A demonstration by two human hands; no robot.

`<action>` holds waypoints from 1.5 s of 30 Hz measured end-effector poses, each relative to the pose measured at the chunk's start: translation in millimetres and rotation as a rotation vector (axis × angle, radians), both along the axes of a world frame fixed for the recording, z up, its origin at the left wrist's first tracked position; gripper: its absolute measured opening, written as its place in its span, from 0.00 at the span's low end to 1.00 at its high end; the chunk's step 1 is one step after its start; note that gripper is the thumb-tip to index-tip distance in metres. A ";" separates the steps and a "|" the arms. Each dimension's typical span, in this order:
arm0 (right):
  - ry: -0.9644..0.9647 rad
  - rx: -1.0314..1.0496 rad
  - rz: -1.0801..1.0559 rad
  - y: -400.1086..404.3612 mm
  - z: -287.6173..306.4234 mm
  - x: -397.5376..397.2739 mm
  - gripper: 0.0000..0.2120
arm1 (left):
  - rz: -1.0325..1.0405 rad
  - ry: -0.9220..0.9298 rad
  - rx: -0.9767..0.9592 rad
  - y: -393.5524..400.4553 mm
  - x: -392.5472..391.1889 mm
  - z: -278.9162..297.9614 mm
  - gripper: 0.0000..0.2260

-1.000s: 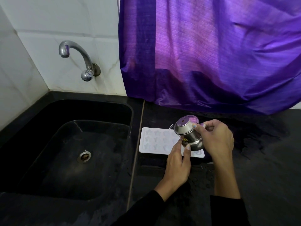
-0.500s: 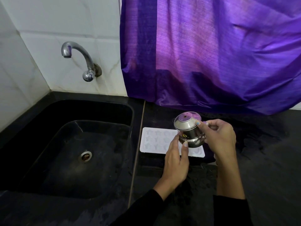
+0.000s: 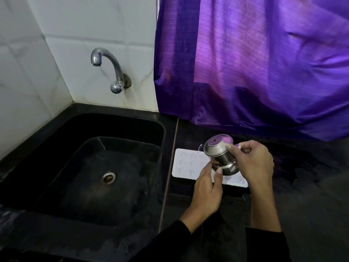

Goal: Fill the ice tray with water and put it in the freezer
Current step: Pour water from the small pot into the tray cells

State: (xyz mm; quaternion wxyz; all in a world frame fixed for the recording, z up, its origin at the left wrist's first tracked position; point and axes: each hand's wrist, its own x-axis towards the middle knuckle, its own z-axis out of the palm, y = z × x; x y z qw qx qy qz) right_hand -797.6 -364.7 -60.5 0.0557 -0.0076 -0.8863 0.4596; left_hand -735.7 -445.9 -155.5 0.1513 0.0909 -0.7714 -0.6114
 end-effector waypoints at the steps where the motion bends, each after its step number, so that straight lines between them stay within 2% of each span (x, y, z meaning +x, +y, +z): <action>1: -0.002 0.004 -0.001 -0.6 -0.1 0.3 0.13 | -0.002 -0.002 0.001 -0.3 -0.1 -0.7 0.16; 17: 0.012 0.020 -0.012 -2.2 -2.2 1.3 0.12 | -0.021 -0.004 -0.006 -2.0 -0.2 -0.6 0.17; 31: 0.007 -0.147 0.039 -3.6 -5.5 -2.8 0.12 | 0.036 -0.014 0.035 -10.3 3.0 4.5 0.22; 45: 0.034 0.023 0.051 -25.7 -7.4 1.6 0.13 | 0.035 -0.033 0.028 -21.2 6.1 -2.5 0.18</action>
